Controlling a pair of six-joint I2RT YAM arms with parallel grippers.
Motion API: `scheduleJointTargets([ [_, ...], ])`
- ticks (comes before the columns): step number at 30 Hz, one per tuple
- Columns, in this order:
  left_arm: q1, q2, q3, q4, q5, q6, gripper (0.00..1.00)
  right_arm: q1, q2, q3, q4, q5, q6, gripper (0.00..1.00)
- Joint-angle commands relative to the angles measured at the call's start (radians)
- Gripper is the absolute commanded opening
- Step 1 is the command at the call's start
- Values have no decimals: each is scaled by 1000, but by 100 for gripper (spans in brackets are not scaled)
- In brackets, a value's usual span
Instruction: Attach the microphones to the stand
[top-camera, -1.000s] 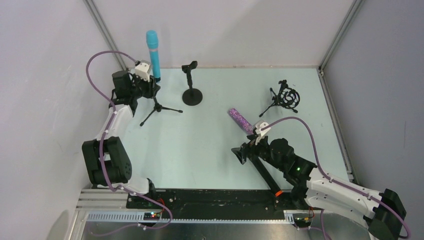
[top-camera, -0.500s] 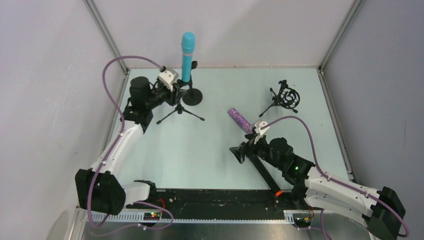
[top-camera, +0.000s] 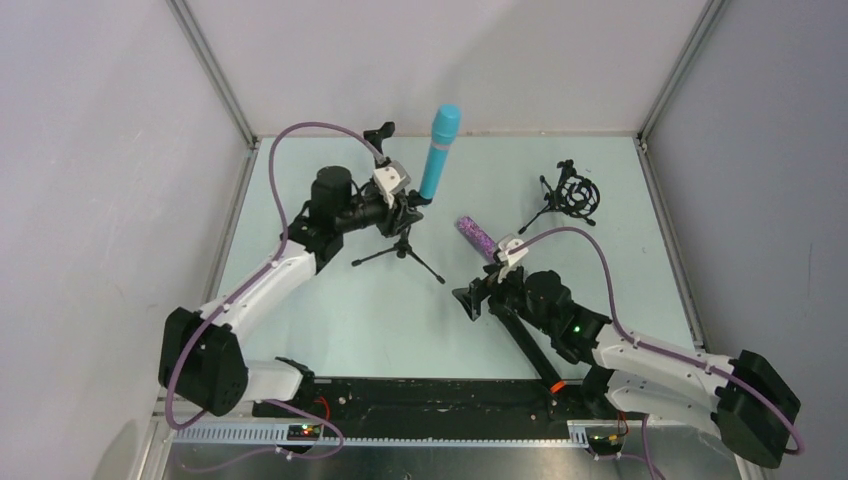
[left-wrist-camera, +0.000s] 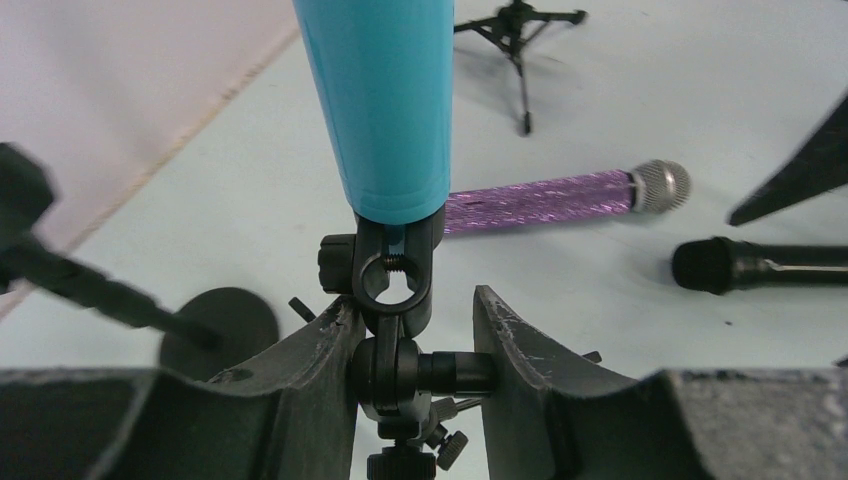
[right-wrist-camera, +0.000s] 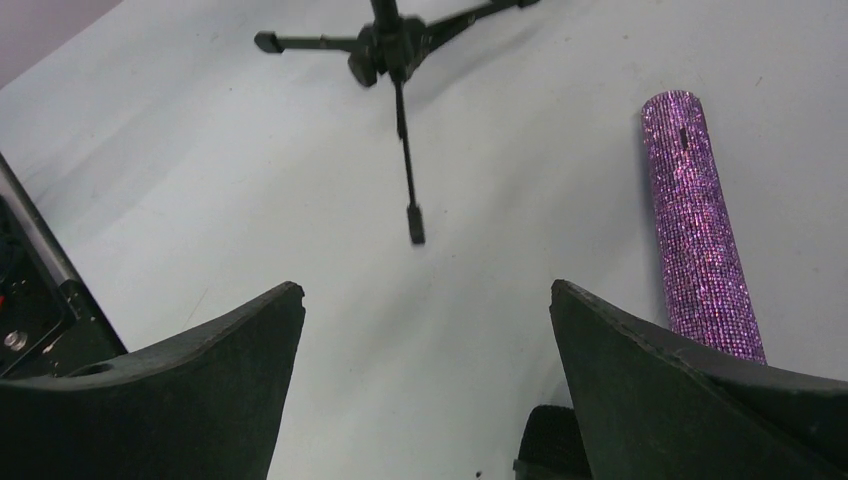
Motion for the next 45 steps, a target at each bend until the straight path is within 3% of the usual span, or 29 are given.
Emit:
scheduleJointTargets([
  [1,-36,12,22,117,42,-34,0,-5,77,10,212,65,-19,97],
  [12,-95,20,37,118,29,-109,0,32,297,11,627,140,-54,91],
  [16,-100,13,45,124,40,-131,0,64,385,39,760,242,-76,89],
  [24,-112,-24,40,136,49,-126,0,99,562,142,907,286,-104,84],
  [34,-119,-41,38,146,74,-136,0,126,780,234,1102,331,-154,63],
  [45,-120,-54,38,152,89,-134,0,142,917,285,1179,444,-197,49],
])
